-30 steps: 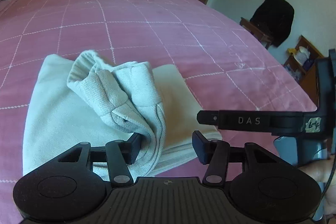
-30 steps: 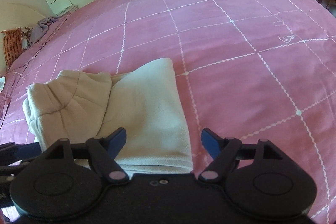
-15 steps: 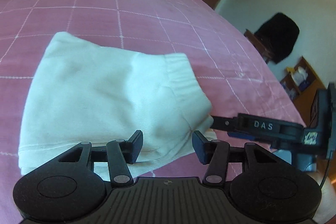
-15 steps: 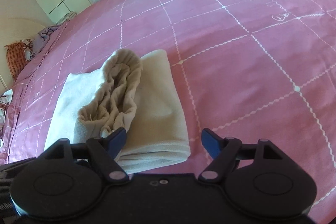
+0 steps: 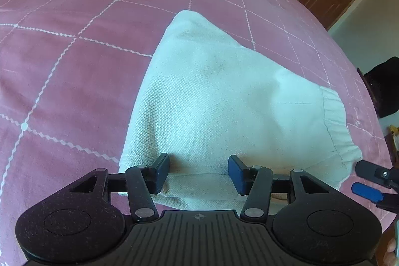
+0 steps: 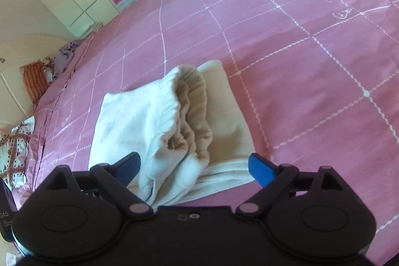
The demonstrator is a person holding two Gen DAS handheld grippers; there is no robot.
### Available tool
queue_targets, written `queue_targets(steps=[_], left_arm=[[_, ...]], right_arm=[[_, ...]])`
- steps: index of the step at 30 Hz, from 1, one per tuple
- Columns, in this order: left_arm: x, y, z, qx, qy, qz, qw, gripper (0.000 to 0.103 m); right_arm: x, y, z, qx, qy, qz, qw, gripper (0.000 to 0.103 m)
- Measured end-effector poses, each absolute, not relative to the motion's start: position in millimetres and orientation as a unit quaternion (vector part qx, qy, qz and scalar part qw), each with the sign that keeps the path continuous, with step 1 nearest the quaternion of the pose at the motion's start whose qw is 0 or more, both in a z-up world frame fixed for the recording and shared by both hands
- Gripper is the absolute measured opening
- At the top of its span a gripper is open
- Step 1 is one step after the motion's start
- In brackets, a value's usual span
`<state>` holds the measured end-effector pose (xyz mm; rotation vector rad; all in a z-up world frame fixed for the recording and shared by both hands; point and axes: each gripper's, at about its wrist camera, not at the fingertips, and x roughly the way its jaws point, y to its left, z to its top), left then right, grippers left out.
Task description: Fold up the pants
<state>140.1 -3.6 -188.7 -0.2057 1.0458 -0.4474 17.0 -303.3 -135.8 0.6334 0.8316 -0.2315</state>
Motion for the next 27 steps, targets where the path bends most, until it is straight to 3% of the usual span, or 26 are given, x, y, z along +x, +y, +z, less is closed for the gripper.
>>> queue_targets(steps=[7, 9, 11, 16, 18, 23, 27], left_arm=[[138.7, -5.5, -189.8, -0.105, 0.488, -0.219, 0.839, 0.052], [139.5, -6.2, -190.9, -0.104, 0.486, -0.220, 0.840, 0.052], [140.0, -4.2, -192.6, -0.107, 0.484, -0.220, 0.840, 0.052], [140.5, 1.2, -186.4, -0.125, 0.476, -0.218, 0.843, 0.052], [140.5, 0.8, -178.1, -0.121, 0.463, -0.216, 0.851, 0.052], [145.8, -12.9, -162.0, -0.121, 0.448, -0.236, 0.854, 0.052], [146.0, -31.9, -174.4, -0.104, 0.463, -0.245, 0.846, 0.052]], right_arm=[[37.9, -295.1, -161.7, 0.335, 0.428, -0.119, 0.831, 0.092], [43.7, -289.2, -163.0, 0.319, 0.431, -0.127, 0.835, 0.082], [46.7, -285.0, -162.2, 0.302, 0.427, -0.131, 0.842, 0.065], [46.0, -274.7, -149.6, 0.257, 0.411, -0.119, 0.866, 0.046], [43.8, -267.1, -127.3, 0.225, 0.379, -0.094, 0.893, 0.032], [47.3, -273.5, -88.2, 0.180, 0.339, -0.067, 0.921, 0.031], [45.2, -306.3, -102.1, 0.207, 0.359, -0.083, 0.906, 0.031]])
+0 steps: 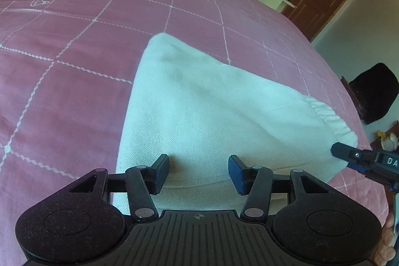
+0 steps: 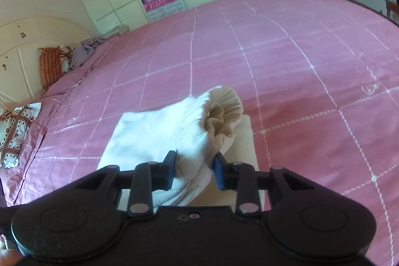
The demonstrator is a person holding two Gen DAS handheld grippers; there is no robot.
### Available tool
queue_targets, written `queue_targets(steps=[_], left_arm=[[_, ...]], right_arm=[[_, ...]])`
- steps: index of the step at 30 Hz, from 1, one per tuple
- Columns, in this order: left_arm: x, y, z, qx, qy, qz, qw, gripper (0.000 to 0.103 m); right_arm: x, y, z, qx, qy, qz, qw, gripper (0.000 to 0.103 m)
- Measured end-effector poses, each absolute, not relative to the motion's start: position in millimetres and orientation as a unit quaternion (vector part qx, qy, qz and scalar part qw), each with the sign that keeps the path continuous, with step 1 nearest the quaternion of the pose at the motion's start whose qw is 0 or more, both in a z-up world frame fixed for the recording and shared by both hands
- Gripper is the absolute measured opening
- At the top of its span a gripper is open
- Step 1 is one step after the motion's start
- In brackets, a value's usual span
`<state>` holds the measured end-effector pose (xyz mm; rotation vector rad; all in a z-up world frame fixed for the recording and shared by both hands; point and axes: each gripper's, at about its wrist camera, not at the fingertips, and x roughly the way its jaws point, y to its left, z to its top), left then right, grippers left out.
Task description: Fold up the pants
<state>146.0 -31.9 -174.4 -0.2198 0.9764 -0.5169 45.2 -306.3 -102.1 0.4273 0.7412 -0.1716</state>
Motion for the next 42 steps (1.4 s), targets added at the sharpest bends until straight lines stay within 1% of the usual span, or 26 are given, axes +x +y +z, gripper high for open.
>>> queue_targets(steps=[2, 5, 8, 10, 12, 15, 19, 22, 23, 24, 26, 27, 28, 32, 38, 39, 42], left_arm=[[143.1, -40.5, -185.7, -0.091, 0.473, -0.247, 0.841, 0.052], [136.7, -42.9, -186.7, -0.076, 0.469, -0.249, 0.844, 0.052], [139.8, -37.9, -182.9, -0.083, 0.475, -0.251, 0.840, 0.052], [141.5, -36.5, -177.8, -0.084, 0.473, -0.249, 0.841, 0.052], [143.1, -37.1, -174.4, -0.082, 0.473, -0.250, 0.841, 0.052], [145.3, -41.3, -174.9, -0.075, 0.475, -0.246, 0.841, 0.052], [141.4, -41.4, -184.0, -0.071, 0.480, -0.241, 0.840, 0.053], [137.6, -38.6, -188.0, -0.076, 0.482, -0.243, 0.838, 0.054], [136.1, -39.4, -188.3, -0.071, 0.480, -0.243, 0.840, 0.054], [135.1, -39.9, -188.4, -0.068, 0.479, -0.243, 0.841, 0.054], [134.4, -41.1, -188.4, -0.064, 0.478, -0.242, 0.842, 0.054], [135.0, -42.1, -187.4, -0.061, 0.479, -0.241, 0.842, 0.054], [136.0, -43.2, -185.6, -0.056, 0.479, -0.241, 0.842, 0.054], [133.2, -46.0, -174.9, -0.035, 0.468, -0.238, 0.850, 0.054], [128.5, -51.6, -160.8, -0.003, 0.448, -0.244, 0.860, 0.055], [128.2, -52.4, -157.5, -0.002, 0.445, -0.244, 0.862, 0.055], [128.7, -57.4, -145.9, 0.004, 0.432, -0.247, 0.867, 0.055]], right_arm=[[42.1, -319.6, -128.3, 0.207, 0.393, -0.110, 0.889, 0.037], [30.7, -325.1, -162.1, 0.211, 0.436, -0.132, 0.865, 0.046], [25.2, -321.8, -152.7, 0.189, 0.440, -0.131, 0.868, 0.055], [22.6, -322.6, -134.2, 0.192, 0.415, -0.136, 0.879, 0.054], [24.4, -317.8, -110.8, 0.167, 0.379, -0.140, 0.899, 0.055], [37.6, -301.6, -95.6, 0.127, 0.364, -0.114, 0.916, 0.052], [53.7, -287.8, -111.0, 0.091, 0.389, -0.102, 0.911, 0.051], [47.8, -287.3, -145.9, 0.070, 0.432, -0.112, 0.892, 0.051], [43.9, -289.6, -158.3, 0.070, 0.446, -0.117, 0.884, 0.059], [36.8, -294.5, -168.6, 0.085, 0.449, -0.121, 0.881, 0.063], [26.9, -315.5, -178.2, 0.169, 0.446, -0.122, 0.870, 0.070], [24.4, -324.2, -179.7, 0.204, 0.445, -0.124, 0.863, 0.071], [23.7, -326.6, -178.4, 0.211, 0.443, -0.123, 0.862, 0.071], [22.0, -313.7, -156.8, 0.159, 0.428, -0.124, 0.881, 0.070], [10.7, -316.9, -121.9, 0.166, 0.376, -0.129, 0.903, 0.070], [14.3, -314.0, -117.6, 0.160, 0.371, -0.128, 0.906, 0.069], [24.9, -305.6, -107.3, 0.138, 0.361, -0.121, 0.914, 0.059]])
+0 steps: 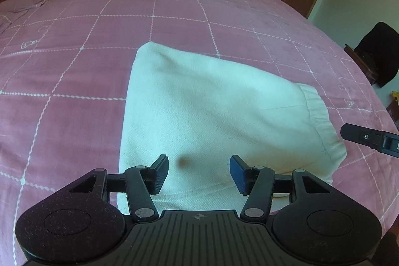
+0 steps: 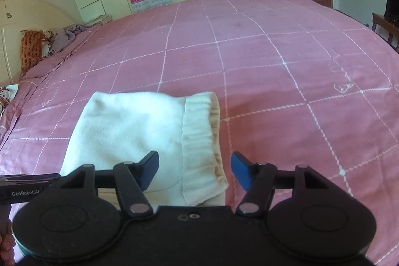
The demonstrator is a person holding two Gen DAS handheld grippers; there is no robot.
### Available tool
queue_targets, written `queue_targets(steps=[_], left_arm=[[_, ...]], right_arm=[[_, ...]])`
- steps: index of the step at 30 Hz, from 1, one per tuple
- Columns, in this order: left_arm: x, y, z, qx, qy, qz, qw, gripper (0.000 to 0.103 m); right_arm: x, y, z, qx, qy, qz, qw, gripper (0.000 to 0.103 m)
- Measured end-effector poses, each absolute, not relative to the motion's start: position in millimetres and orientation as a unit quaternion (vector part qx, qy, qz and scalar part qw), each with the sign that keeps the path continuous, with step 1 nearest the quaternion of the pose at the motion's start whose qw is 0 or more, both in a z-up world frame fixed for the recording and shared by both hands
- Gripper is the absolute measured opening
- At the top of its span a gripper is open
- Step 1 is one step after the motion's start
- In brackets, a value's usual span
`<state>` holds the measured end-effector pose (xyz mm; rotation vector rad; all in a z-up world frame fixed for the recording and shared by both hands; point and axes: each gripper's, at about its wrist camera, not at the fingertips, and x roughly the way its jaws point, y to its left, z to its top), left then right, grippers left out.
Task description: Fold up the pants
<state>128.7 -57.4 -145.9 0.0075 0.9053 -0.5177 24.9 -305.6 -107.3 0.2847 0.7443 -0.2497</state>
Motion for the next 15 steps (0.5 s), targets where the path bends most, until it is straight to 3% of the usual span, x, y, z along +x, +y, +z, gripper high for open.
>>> queue_targets(steps=[6, 8, 15], left_arm=[[140.3, -64.6, -135.3, -0.007, 0.423, -0.246, 0.872, 0.055], [145.3, -69.4, -136.8, -0.004, 0.425, -0.245, 0.871, 0.055], [170.3, -89.7, -134.6, 0.007, 0.416, -0.246, 0.875, 0.055]], right_arm=[[40.7, -296.8, -105.0, 0.120, 0.360, -0.107, 0.919, 0.052], [46.2, -294.7, -108.1, 0.120, 0.364, -0.101, 0.918, 0.045], [72.2, -294.6, -109.3, 0.106, 0.363, -0.103, 0.920, 0.044]])
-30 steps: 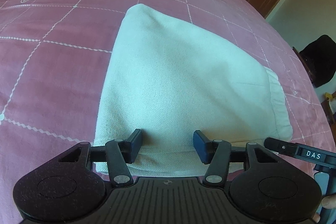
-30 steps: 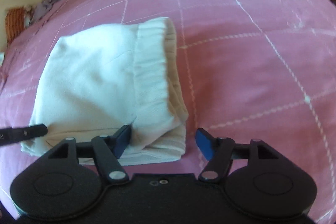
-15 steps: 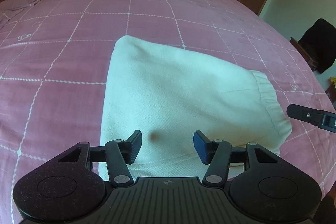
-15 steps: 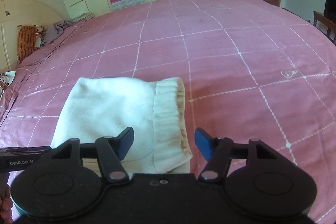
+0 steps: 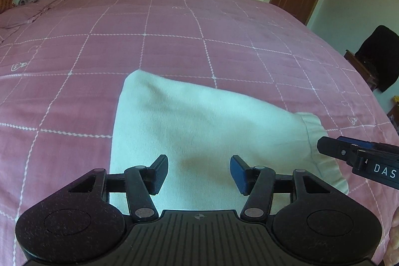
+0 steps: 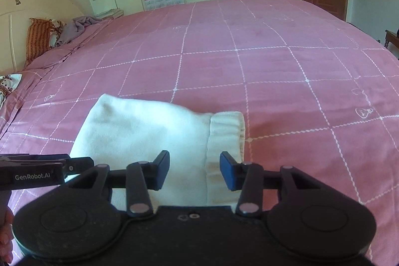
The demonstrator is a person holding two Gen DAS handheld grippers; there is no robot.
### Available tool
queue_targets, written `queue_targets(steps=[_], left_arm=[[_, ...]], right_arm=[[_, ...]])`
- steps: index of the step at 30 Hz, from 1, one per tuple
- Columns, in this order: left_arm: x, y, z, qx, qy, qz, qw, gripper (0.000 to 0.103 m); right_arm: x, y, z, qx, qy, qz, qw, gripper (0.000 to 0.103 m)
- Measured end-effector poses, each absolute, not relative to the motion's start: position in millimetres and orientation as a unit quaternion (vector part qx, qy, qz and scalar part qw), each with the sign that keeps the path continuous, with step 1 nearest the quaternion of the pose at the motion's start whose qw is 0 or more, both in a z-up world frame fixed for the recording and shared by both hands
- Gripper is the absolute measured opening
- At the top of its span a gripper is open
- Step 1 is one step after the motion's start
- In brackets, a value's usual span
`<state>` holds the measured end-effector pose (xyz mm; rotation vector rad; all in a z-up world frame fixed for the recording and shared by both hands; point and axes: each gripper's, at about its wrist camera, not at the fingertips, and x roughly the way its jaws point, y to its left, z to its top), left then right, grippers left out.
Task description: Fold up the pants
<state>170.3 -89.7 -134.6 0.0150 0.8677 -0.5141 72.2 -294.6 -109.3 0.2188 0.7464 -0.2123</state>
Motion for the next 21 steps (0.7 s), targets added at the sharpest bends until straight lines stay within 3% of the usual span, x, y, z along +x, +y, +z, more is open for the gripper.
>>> queue_targets(steps=[9, 13, 19, 21], left_arm=[[219.3, -122.5, -161.8, 0.032, 0.432, -0.241, 0.868, 0.055], [240.3, -124.9, -193.8, 0.033, 0.465, -0.242, 0.851, 0.055], [237.6, -125.8, -204.7, 0.028, 0.449, -0.245, 0.859, 0.055], [235.6, -126.6, -205.4, 0.028, 0.448, -0.243, 0.860, 0.055]], right_arm=[[123.5, -312.0, -122.5, 0.077, 0.367, -0.117, 0.920, 0.044], [145.7, -320.7, -156.4, 0.045, 0.405, -0.134, 0.903, 0.045], [140.8, -354.5, -193.4, 0.144, 0.413, -0.146, 0.887, 0.068], [137.9, -361.7, -198.6, 0.170, 0.408, -0.144, 0.885, 0.069]])
